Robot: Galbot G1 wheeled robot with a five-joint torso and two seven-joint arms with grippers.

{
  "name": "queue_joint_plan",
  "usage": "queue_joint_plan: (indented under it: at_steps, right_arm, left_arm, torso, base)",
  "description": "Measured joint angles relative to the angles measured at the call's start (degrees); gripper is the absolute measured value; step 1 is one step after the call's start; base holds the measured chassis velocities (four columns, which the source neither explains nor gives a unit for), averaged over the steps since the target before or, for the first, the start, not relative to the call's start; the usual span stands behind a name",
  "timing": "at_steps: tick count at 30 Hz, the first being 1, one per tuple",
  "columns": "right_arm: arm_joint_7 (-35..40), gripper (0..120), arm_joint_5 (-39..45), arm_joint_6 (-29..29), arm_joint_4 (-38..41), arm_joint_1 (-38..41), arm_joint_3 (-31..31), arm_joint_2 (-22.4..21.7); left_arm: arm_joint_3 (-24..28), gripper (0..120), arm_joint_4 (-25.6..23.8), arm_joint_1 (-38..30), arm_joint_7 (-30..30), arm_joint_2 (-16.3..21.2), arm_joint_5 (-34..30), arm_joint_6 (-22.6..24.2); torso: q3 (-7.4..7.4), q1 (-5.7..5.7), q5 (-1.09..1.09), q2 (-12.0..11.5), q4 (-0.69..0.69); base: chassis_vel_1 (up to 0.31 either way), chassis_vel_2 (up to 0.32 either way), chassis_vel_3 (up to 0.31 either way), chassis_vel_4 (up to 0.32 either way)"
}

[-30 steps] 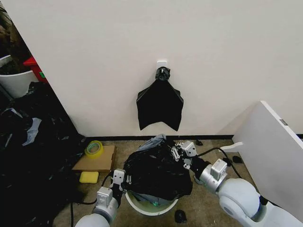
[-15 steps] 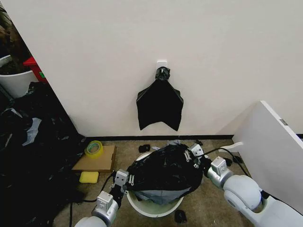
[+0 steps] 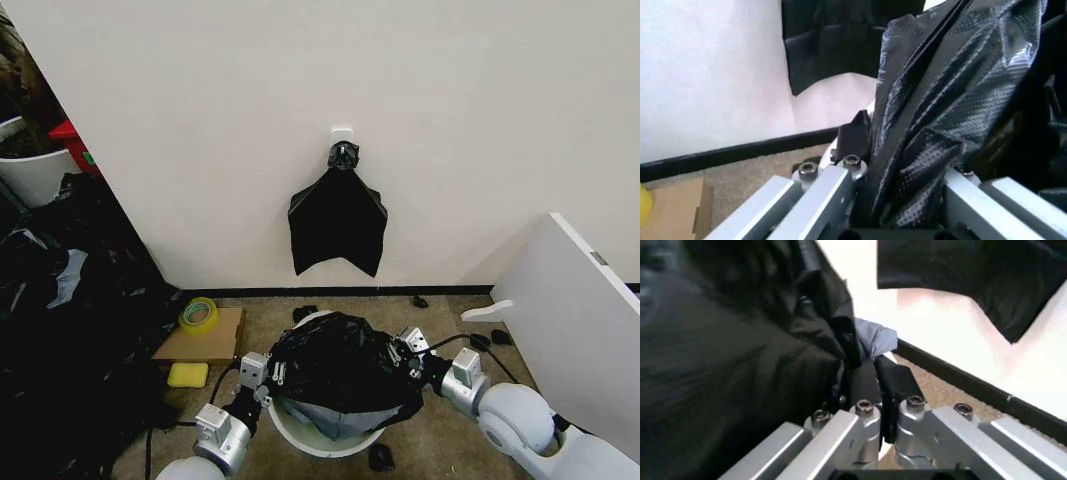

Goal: Place the garbage bag over the trash bin.

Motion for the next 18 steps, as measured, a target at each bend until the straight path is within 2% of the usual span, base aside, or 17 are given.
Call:
queue_joint_plan:
  at_steps: [10,12,13,16,18]
  right_arm:
    - [-2.8,1,0.2,3.1,-2.2,-0.7,0.4,0.4]
    - [-2.4,13,3.0,4.0,-0.6,-1.0,1.7,0.1]
    - [-2.4,13,3.0,4.0,-0.6,-1.0,1.7,0.1]
    - [-1.6,27,6.1,4.1,0.9,-1.0,2.6,-0.1]
    - [-1.3,31,6.9,4.0,1.2,-1.1,2.7,-0.1]
  left_arm:
    - [0.1,1,0.9,-0.6,-0.2,-0.5,-2.0,0.2]
    - [-0.7,1,1.9,-1.9,-3.3,-0.8,-4.4,1.6]
    - [-0.7,1,1.9,-1.9,-3.3,-0.8,-4.4,1.6]
    - [-1.4,1,2.3,-3.1,-5.6,-1.0,-8.2,3.5]
    - [-1.6,1,2.4,-3.3,-5.9,-1.0,-8.8,3.7]
  torso:
    - [0.00,0.00,0.02,0.0,-0.01]
    - [0.00,0.00,0.00,0.0,0.00]
    - [0.00,0.00,0.00,0.0,0.00]
    - [0.00,0.00,-0.01,0.0,-0.01]
    - [0.00,0.00,0.03,0.0,-0.01]
  base:
    - [0.000,0.000,0.000,0.000]
    - [0.000,0.000,0.000,0.000]
    - [0.000,0.000,0.000,0.000]
    - [0.000,0.000,0.000,0.000]
    - [0.000,0.000,0.000,0.000]
